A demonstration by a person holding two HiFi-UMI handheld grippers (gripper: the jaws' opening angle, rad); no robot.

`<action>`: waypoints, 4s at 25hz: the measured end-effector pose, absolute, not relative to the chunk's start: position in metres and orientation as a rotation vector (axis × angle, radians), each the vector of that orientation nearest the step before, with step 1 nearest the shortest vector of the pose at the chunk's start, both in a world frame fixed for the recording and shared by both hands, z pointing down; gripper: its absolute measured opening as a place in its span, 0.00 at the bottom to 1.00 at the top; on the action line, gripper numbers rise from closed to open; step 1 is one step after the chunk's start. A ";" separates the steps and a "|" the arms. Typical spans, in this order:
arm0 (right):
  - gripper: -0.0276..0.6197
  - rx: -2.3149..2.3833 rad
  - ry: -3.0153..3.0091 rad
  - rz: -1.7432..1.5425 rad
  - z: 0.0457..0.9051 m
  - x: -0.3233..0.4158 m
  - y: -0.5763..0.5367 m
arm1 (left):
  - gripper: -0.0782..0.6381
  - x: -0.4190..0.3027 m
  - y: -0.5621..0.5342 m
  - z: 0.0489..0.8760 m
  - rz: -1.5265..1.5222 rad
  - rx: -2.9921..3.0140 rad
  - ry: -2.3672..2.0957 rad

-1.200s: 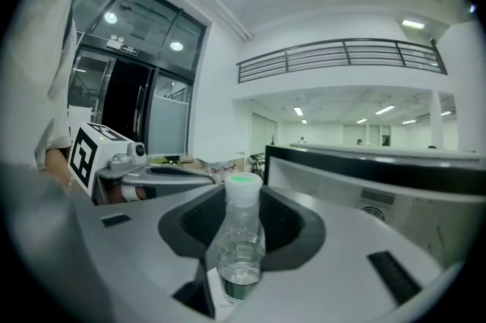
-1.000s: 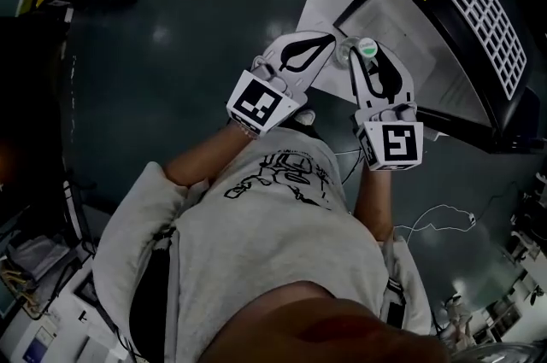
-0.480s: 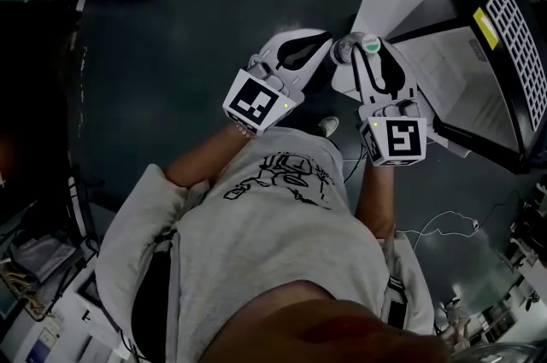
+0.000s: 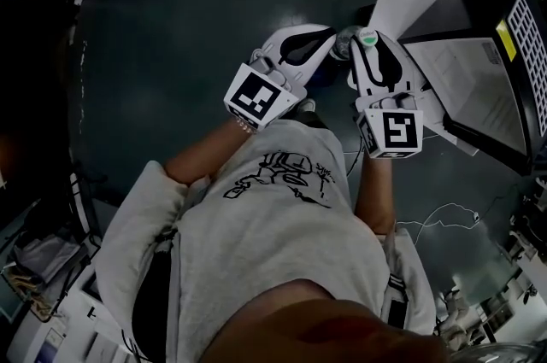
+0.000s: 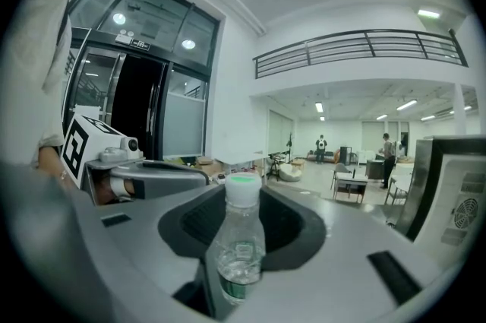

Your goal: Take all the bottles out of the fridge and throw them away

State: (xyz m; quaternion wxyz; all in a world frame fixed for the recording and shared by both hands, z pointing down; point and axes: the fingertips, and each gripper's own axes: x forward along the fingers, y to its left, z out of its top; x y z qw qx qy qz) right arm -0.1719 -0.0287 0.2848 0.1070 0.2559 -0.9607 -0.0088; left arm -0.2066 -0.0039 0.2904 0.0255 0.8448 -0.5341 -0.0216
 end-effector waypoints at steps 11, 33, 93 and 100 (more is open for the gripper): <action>0.26 0.750 -2.782 0.055 0.350 -0.166 -0.033 | 0.12 -0.198 -0.016 0.360 0.020 2.524 -1.603; 0.26 0.628 -2.660 0.112 0.592 -0.151 0.020 | 0.12 -0.166 0.013 0.577 0.173 2.292 -1.519; 0.10 0.693 -2.823 0.138 0.353 -0.144 -0.001 | 0.12 -0.164 0.007 0.352 -0.021 2.454 -1.582; 0.09 0.650 -2.870 0.083 0.289 -0.139 0.013 | 0.12 -0.152 0.019 0.290 -0.085 2.516 -1.545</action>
